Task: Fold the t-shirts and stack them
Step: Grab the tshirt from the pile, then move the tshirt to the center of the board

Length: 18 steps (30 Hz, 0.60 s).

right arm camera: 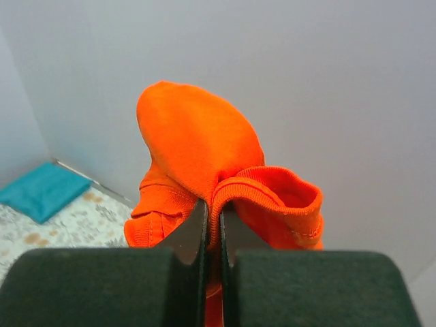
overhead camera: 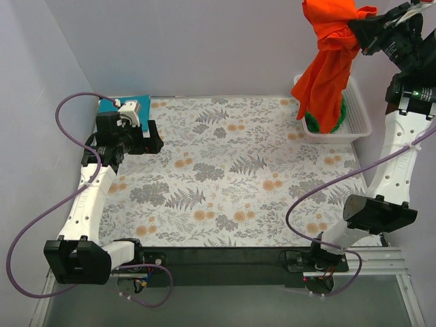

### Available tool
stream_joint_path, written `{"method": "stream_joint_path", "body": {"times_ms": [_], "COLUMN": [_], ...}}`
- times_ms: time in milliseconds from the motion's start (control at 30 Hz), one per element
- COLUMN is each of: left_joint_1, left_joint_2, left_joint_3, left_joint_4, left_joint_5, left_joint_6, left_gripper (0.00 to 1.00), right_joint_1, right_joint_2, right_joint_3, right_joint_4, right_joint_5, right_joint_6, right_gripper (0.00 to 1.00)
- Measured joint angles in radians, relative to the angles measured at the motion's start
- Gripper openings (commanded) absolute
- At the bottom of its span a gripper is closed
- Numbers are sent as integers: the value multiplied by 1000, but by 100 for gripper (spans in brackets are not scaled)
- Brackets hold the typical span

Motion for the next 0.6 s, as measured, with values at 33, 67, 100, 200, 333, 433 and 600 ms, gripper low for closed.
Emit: {"method": "stream_joint_path", "body": {"times_ms": [33,67,100,200,333,433,600], "left_joint_1": [0,0,0,0,0,0,0], "left_joint_2": [0,0,0,-1,-5,-8,-10], "left_joint_3": [0,0,0,2,5,8,10], "left_joint_4": [2,3,4,4,4,5,4], "left_joint_5": [-4,-7,-11,-17,-19,-19,-18], "left_joint_6": [-1,-1,-2,-4,-5,-5,-6], "left_gripper": [98,98,98,98,98,98,98], "right_joint_1": [6,15,25,55,106,171,333], "right_joint_2": [-14,-27,-39,-74,-91,-105,-216], "right_joint_3": [-3,-3,-3,0,33,27,-219], "right_joint_4": [38,76,111,208,304,348,369], "right_joint_5": [-11,-19,-24,-27,-24,-13,-8], "right_joint_6": [30,58,83,151,219,248,254], "right_gripper": [1,1,1,1,1,1,77]}}
